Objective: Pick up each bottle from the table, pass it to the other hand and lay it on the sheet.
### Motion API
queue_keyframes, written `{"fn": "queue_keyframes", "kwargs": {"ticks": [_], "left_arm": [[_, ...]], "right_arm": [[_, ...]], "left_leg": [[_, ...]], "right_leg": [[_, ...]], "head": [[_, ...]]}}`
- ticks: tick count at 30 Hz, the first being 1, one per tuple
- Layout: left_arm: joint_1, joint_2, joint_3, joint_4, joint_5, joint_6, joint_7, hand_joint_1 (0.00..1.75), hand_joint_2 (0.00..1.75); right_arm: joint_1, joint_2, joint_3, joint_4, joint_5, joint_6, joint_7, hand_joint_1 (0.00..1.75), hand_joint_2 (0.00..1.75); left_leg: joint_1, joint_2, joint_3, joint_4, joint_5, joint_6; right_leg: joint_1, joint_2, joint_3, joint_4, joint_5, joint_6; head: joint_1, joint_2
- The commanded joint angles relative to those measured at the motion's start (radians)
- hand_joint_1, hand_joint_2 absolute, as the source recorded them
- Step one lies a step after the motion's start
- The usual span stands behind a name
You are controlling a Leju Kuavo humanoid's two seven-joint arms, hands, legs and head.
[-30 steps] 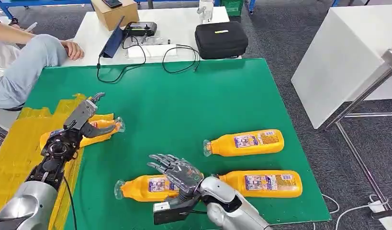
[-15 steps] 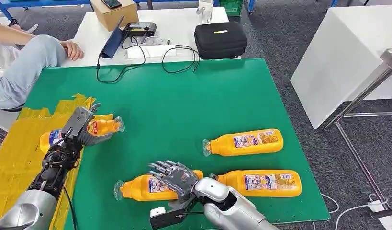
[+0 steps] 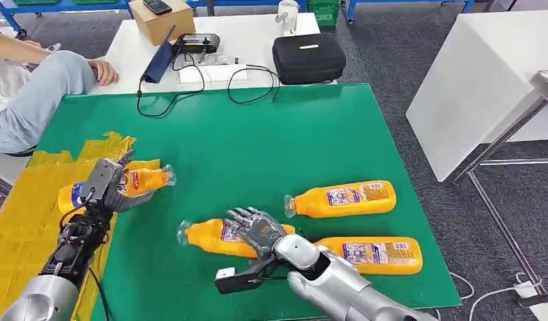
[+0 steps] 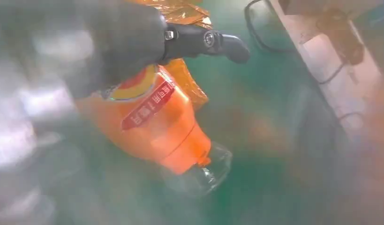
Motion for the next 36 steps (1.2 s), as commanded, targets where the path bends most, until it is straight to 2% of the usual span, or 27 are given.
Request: {"fn": "queue_keyframes", "kwargs": {"ticks": [1, 13, 14, 15, 17, 19, 20, 21, 24, 26, 27, 32, 36], "left_arm": [[0.026, -0.009, 0.040, 0.027, 0.001, -0.003, 0.011, 0.00, 1.75], [0.026, -0.009, 0.040, 0.027, 0.001, -0.003, 0.011, 0.00, 1.75], [0.027, -0.009, 0.042, 0.024, 0.003, -0.003, 0.012, 0.00, 1.75], [0.033, -0.010, 0.044, 0.019, 0.005, -0.006, 0.014, 0.00, 1.75], [0.039, -0.013, 0.047, 0.013, 0.007, -0.006, 0.014, 0.00, 1.75], [0.040, -0.015, 0.047, 0.010, 0.007, -0.009, 0.015, 0.00, 1.75], [0.041, -0.017, 0.046, 0.009, 0.006, -0.008, 0.016, 0.00, 1.75], [0.041, -0.019, 0.046, 0.009, 0.006, -0.008, 0.015, 0.00, 1.75], [0.040, -0.025, 0.042, 0.006, 0.003, -0.008, 0.014, 0.00, 1.75], [0.041, -0.031, 0.038, -0.002, 0.002, -0.009, 0.014, 0.00, 1.75], [0.038, -0.043, 0.030, -0.004, 0.002, -0.021, 0.009, 0.00, 1.75], [0.021, -0.070, 0.011, 0.008, 0.001, -0.017, 0.015, 0.00, 1.75], [0.019, -0.073, 0.010, 0.007, 0.001, -0.016, 0.015, 0.00, 1.75]], "right_arm": [[-0.033, 0.020, -0.002, 0.140, 0.011, -0.003, 0.018, 0.40, 1.75], [-0.033, 0.020, -0.002, 0.140, 0.011, -0.003, 0.018, 0.40, 1.75], [-0.032, 0.020, -0.003, 0.139, 0.025, -0.016, 0.040, 1.01, 1.75], [-0.034, 0.028, -0.021, 0.145, 0.041, -0.016, 0.064, 1.24, 1.75], [-0.049, 0.038, -0.038, 0.161, 0.071, -0.015, 0.098, 1.36, 1.75], [-0.063, 0.051, -0.062, 0.184, 0.094, -0.011, 0.121, 1.24, 1.75], [-0.067, 0.059, -0.084, 0.198, 0.109, -0.023, 0.129, 1.05, 1.75], [-0.069, 0.062, -0.091, 0.203, 0.115, -0.023, 0.132, 0.98, 1.75], [-0.075, 0.072, -0.108, 0.219, 0.126, -0.022, 0.145, 1.24, 1.75], [-0.077, 0.084, -0.131, 0.238, 0.142, -0.027, 0.157, 1.33, 1.75], [-0.064, 0.092, -0.191, 0.223, 0.099, -0.078, 0.145, 1.75, 1.75], [-0.067, 0.117, -0.273, 0.240, 0.126, -0.149, 0.150, 1.75, 1.75], [-0.068, 0.117, -0.274, 0.240, 0.126, -0.149, 0.150, 1.75, 1.75]], "left_leg": [[0.000, 0.001, 0.003, -0.001, 0.000, 0.000], [0.001, 0.001, 0.006, -0.001, -0.001, 0.000], [0.000, 0.001, 0.006, -0.001, -0.001, 0.000], [0.001, 0.001, 0.006, -0.001, -0.001, 0.000], [0.000, 0.002, 0.007, -0.001, -0.001, 0.000], [0.000, 0.002, 0.006, -0.001, -0.001, 0.000], [0.000, 0.001, 0.006, -0.001, -0.001, 0.000], [0.000, 0.002, 0.007, -0.001, -0.001, 0.000], [0.001, 0.002, 0.007, -0.001, -0.001, -0.001], [0.001, 0.002, 0.006, -0.001, -0.001, -0.001], [0.000, 0.001, 0.007, -0.001, -0.001, 0.000], [0.000, -0.001, 0.005, 0.000, -0.001, 0.000], [0.001, -0.001, 0.004, 0.000, -0.001, 0.000]], "right_leg": [[0.000, 0.001, 0.002, -0.001, 0.000, 0.000], [0.000, 0.001, 0.005, -0.001, 0.000, 0.000], [0.000, 0.000, 0.005, -0.001, 0.000, 0.000], [0.001, 0.001, 0.005, -0.001, 0.000, 0.000], [0.000, 0.001, 0.005, -0.001, 0.000, 0.000], [0.000, 0.001, 0.005, -0.001, 0.000, 0.000], [0.000, 0.001, 0.005, 0.000, 0.000, 0.000], [0.000, 0.001, 0.005, -0.001, 0.000, 0.000], [0.000, 0.001, 0.006, -0.001, 0.000, 0.000], [0.000, 0.001, 0.005, -0.001, 0.000, 0.000], [0.000, 0.001, 0.005, -0.001, 0.000, 0.000], [0.000, -0.002, 0.005, 0.000, -0.001, 0.000], [0.000, -0.001, 0.004, -0.001, -0.001, 0.000]], "head": [[0.000, 0.000], [0.000, 0.000], [0.000, 0.000], [0.000, 0.000], [0.000, 0.000], [0.000, 0.000], [0.000, 0.000], [0.000, 0.000], [0.000, 0.000], [0.000, 0.000], [0.000, 0.000], [0.000, 0.000], [0.000, 0.000]]}}
